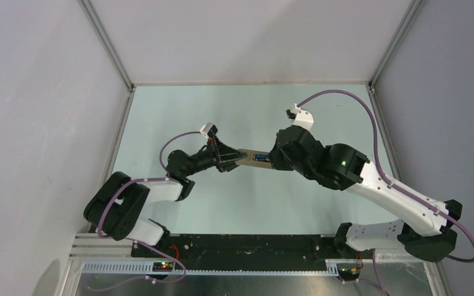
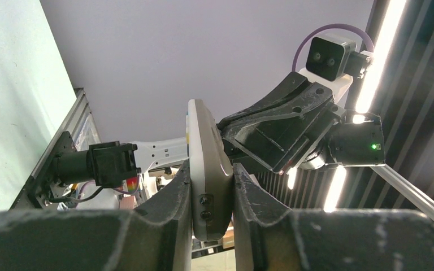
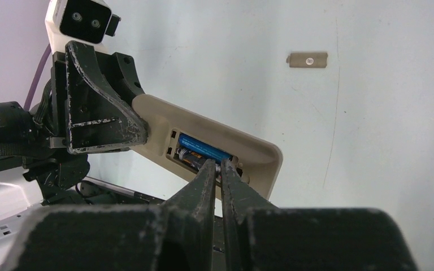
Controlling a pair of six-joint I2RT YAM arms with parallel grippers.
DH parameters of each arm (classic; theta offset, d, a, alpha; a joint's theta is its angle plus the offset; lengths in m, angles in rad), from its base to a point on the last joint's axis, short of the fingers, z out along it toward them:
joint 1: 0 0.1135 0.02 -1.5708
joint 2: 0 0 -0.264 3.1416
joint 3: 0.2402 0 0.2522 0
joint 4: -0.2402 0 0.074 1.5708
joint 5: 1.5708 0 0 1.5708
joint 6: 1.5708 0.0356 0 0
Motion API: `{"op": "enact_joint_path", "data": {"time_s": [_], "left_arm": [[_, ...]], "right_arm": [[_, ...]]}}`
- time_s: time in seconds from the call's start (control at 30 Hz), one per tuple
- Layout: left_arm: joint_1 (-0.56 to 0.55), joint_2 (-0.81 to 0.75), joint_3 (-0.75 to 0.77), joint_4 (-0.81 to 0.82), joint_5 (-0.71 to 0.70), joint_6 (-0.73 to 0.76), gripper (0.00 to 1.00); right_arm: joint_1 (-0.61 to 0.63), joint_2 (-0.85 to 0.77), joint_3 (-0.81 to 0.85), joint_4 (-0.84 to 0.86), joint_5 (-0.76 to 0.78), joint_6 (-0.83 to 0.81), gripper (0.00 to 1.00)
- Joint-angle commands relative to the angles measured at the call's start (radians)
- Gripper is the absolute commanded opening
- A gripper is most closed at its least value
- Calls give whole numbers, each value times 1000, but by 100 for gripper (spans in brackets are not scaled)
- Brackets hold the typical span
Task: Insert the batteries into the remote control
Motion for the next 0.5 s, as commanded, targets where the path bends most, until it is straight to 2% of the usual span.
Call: {"op": "enact_joint_path", "data": {"time_s": [0.0,0.47], "left_arm": [[-6,-12,21,74,-10,-13,0],[-7,-15,17,75,-16,-6,0]], "right_arm": [[0,-8,-14,47,-54,4,9],[5,-5,-48,80,-84,4,6]]}}
